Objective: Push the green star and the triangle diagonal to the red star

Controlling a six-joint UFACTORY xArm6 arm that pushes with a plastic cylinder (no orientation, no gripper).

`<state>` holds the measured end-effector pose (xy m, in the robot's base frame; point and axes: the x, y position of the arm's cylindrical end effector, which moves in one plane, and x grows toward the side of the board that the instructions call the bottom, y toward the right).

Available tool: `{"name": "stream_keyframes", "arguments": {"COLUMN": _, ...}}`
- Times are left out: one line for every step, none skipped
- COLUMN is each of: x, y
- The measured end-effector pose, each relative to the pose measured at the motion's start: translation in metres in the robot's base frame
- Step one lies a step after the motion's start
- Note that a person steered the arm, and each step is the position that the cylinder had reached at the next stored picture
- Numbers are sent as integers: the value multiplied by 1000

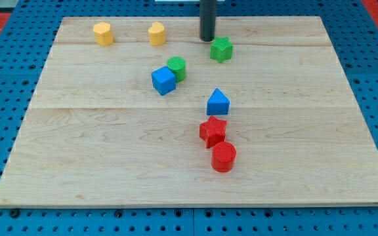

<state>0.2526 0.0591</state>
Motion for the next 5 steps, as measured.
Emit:
{"name": "stream_keyframes", "arguments": {"x": 35, "y": 26}}
{"name": "stream_keyframes", "arguments": {"x": 53, "y": -25}}
{"name": "stream_keyframes", "arguments": {"x": 81, "y": -45}}
{"name": "stream_keyframes", "arguments": {"x": 96, "y": -34}}
{"name": "stream_keyframes", "arguments": {"x": 104, "y": 4}}
